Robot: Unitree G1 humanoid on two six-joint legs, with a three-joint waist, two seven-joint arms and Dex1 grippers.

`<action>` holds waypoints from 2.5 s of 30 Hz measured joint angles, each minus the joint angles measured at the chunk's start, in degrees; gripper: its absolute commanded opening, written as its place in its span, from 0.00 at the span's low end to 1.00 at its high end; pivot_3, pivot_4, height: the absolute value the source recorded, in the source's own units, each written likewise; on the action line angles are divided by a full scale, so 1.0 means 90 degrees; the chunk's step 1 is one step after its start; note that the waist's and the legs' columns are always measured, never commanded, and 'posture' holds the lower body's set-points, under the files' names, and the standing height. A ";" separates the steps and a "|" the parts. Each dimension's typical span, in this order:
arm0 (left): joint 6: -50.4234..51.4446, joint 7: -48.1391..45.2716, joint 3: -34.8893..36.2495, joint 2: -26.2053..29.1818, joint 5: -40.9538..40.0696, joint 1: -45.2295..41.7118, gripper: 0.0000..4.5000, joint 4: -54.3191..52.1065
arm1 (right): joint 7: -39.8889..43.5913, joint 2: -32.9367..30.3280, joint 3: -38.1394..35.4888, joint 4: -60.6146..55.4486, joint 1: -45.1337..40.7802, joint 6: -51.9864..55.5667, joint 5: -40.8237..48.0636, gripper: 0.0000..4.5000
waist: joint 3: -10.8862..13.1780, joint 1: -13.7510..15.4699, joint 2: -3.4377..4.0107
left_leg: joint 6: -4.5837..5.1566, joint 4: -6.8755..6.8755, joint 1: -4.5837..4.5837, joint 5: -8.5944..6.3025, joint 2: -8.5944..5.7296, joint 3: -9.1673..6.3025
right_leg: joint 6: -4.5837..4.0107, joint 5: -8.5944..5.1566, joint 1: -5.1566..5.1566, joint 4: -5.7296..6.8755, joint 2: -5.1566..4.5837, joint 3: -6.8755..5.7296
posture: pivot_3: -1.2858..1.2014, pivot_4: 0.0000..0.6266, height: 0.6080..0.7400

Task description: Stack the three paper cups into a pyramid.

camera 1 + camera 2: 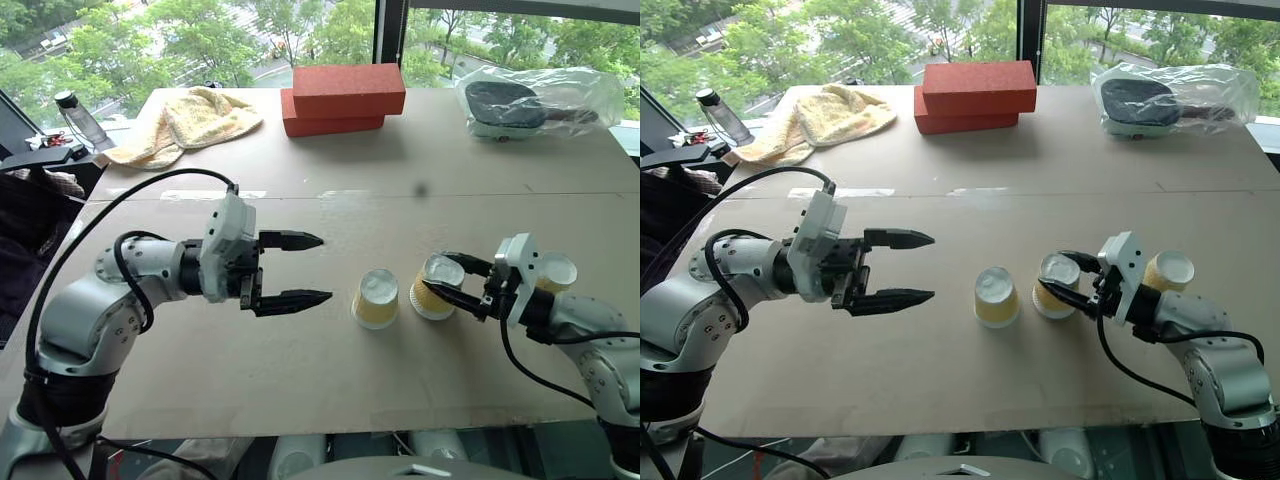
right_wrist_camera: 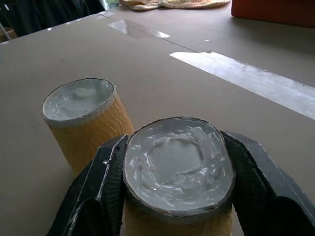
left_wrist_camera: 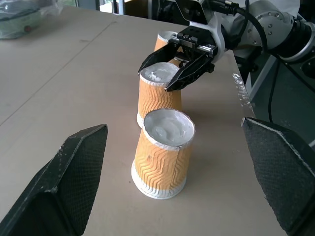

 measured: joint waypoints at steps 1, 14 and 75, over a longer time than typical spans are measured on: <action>-0.0070 -0.0183 -0.0064 0.0104 0.0093 0.0024 1.00 -0.0008 | 0.0017 -0.0006 0.0139 -0.0009 0.0106 -0.0314 -0.0200 0.47 | 0.0004 0.0012 -0.0011 | 0.0000 0.0001 0.0000 0.0000 -0.0002 -0.0001 | 0.0001 0.0000 0.0000 -0.0001 0.0000 0.0000 | 0.52 0.24 0.93; -0.0430 -0.0858 -0.0363 0.0336 0.0485 0.0121 1.00 -0.0152 | 0.0249 0.0166 0.0649 0.0098 0.0540 -0.1424 -0.0542 0.47 | 0.0008 0.0032 -0.0018 | -0.0001 0.0001 -0.0001 0.0001 -0.0001 -0.0005 | 0.0005 -0.0003 -0.0001 0.0002 0.0002 -0.0003 | 0.52 0.24 0.93; 0.1813 0.1081 -0.1785 -0.1384 0.0584 -0.2477 1.00 0.0012 | -0.2182 0.0676 -0.2579 0.0565 0.1889 -0.1065 0.0330 0.99 | 0.0004 0.0172 -0.0018 | -0.0001 0.0056 -0.0005 0.0001 -0.0003 -0.0019 | 0.0004 -0.0002 0.0015 0.0020 0.0044 0.0043 | 0.52 0.24 0.93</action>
